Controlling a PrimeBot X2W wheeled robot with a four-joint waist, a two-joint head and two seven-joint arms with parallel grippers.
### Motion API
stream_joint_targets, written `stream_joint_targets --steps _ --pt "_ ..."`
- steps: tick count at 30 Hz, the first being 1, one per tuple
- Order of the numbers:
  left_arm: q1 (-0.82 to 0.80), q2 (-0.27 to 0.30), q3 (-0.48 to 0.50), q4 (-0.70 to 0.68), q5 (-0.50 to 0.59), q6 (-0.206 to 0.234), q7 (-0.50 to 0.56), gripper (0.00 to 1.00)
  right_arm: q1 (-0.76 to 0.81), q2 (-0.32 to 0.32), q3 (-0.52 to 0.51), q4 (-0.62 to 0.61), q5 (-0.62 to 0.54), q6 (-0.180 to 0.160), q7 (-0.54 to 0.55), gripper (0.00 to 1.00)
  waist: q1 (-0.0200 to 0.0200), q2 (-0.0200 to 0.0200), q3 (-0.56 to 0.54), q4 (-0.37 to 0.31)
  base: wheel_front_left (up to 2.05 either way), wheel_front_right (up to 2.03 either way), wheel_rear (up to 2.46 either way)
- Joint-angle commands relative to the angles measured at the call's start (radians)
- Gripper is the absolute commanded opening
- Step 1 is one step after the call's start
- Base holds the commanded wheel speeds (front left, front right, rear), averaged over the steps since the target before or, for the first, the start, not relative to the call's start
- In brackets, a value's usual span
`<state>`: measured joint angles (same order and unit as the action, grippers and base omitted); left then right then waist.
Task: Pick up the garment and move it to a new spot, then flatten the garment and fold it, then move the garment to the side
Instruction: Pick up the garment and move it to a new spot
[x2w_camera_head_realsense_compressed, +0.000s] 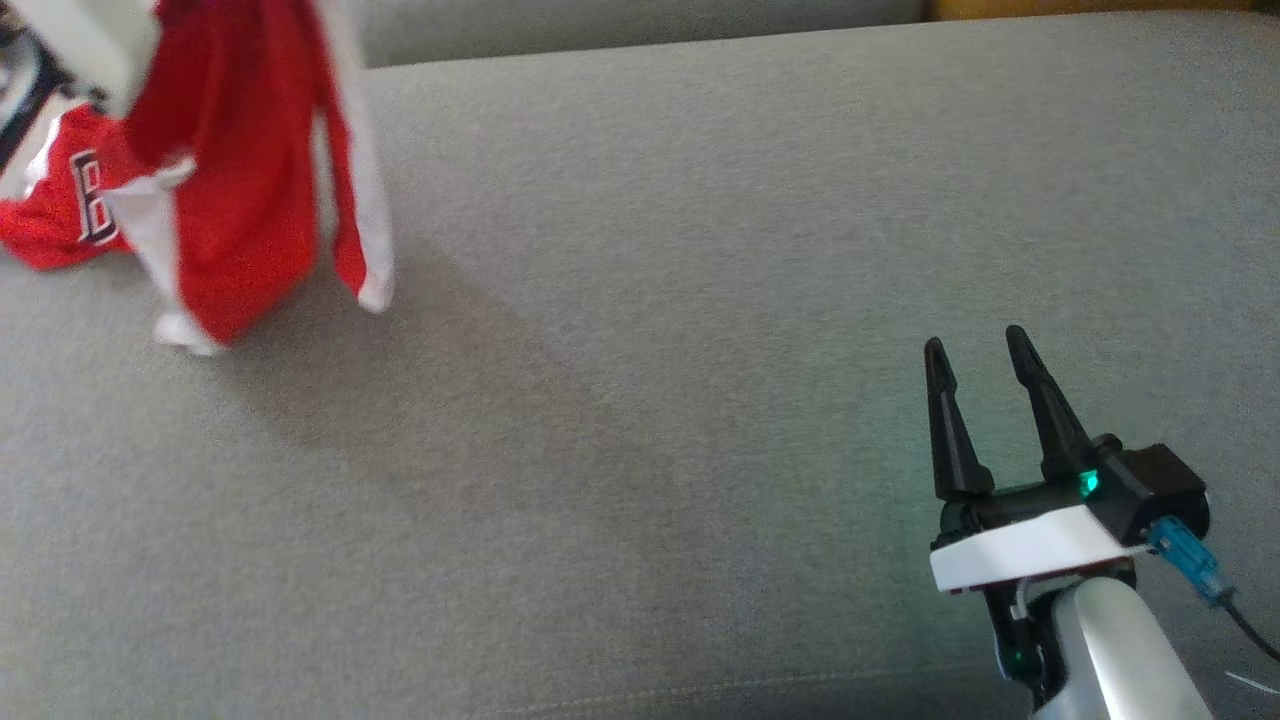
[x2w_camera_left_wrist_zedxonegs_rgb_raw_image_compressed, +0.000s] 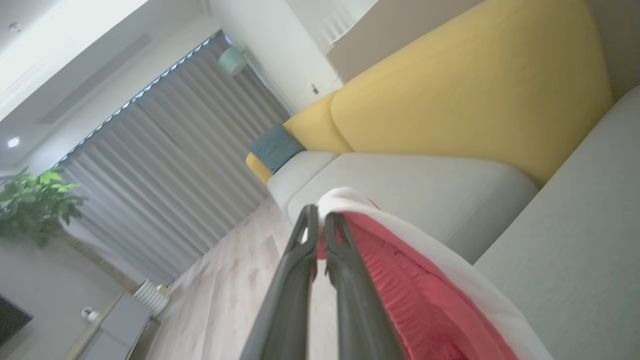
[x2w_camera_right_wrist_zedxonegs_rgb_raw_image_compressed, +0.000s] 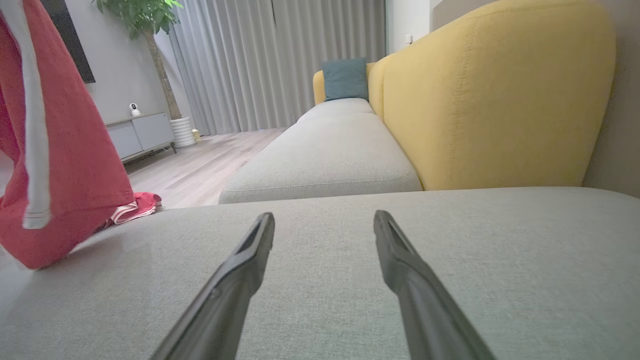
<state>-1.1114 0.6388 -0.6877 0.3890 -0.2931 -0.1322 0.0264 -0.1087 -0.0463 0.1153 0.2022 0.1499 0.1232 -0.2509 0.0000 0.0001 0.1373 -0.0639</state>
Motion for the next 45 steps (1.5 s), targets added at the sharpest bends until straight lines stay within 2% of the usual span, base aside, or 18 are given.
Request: stream_joint_targets --steps 1,6,13,18,24,35,37,38,39,40,41,45 --pt "-0.067 0.024 0.035 -0.042 -0.012 0.002 0.007 0.0 -0.012 -0.004 0.019 -0.03 0.009 0.008 -0.011 1.0 0.0 -0.0001 -0.02 -0.03 0.0 0.0 0.0" --pt "-0.087 -0.054 0.021 -0.121 -0.048 0.013 0.029 0.0 -0.012 -0.004 0.019 -0.034 0.018 0.008 -0.011 1.0 0.0 -0.0001 -0.014 -0.072 0.0 0.0 0.0" --pt "-0.042 -0.169 0.009 -0.143 -0.104 0.081 0.078 0.0 -0.022 -0.004 0.018 -0.039 0.031 0.008 -0.011 1.0 0.0 -0.0001 0.027 -0.116 0.0 0.0 0.0" --pt "0.074 -0.193 -0.013 -0.068 -0.133 0.115 0.069 0.0 -0.037 -0.004 0.025 -0.042 0.046 0.008 -0.011 1.0 0.0 -0.0001 0.06 -0.139 0.0 0.0 0.0" --pt "0.218 -0.205 -0.012 0.045 -0.162 0.168 0.0 0.0 -0.043 -0.004 0.019 -0.042 0.056 0.008 -0.011 1.0 0.0 -0.0001 0.082 -0.145 0.0 0.0 0.0" --pt "0.424 -0.269 -0.009 0.204 -0.206 0.267 -0.112 0.01 -0.036 -0.004 0.007 -0.036 0.053 0.008 -0.011 1.0 0.0 -0.0001 0.082 -0.103 0.0 0.0 0.0" --pt "0.454 -0.28 -0.005 0.217 -0.215 0.284 -0.13 0.12 -0.033 -0.004 0.005 -0.035 0.049 0.008 -0.011 1.0 0.0 -0.0001 0.076 -0.089 0.0 0.0 0.0" --pt "0.468 -0.286 -0.001 0.221 -0.221 0.292 -0.139 0.27 -0.031 -0.004 0.004 -0.034 0.047 0.008 -0.011 1.0 0.0 -0.0001 0.073 -0.082 0.0 0.0 0.0" --pt "0.482 -0.292 0.003 0.224 -0.228 0.301 -0.147 0.45 -0.03 -0.004 0.004 -0.033 0.046 0.008 -0.011 1.0 0.0 -0.0001 0.069 -0.075 0.0 0.0 0.0" --pt "0.495 -0.298 0.007 0.225 -0.234 0.308 -0.156 0.89 -0.028 -0.004 0.006 -0.032 0.044 0.008 -0.011 1.0 0.0 -0.0001 0.065 -0.068 0.0 0.0 0.0" --pt "0.508 -0.304 0.012 0.226 -0.241 0.315 -0.165 1.0 -0.027 -0.004 0.007 -0.031 0.043 0.008 -0.011 1.0 0.0 -0.0001 0.06 -0.062 0.0 0.0 0.0" --pt "0.556 -0.325 0.024 0.214 -0.267 0.33 -0.199 1.0 -0.022 -0.004 0.011 -0.027 0.036 0.008 -0.011 1.0 0.0 -0.0001 0.04 -0.04 0.0 0.0 0.0"
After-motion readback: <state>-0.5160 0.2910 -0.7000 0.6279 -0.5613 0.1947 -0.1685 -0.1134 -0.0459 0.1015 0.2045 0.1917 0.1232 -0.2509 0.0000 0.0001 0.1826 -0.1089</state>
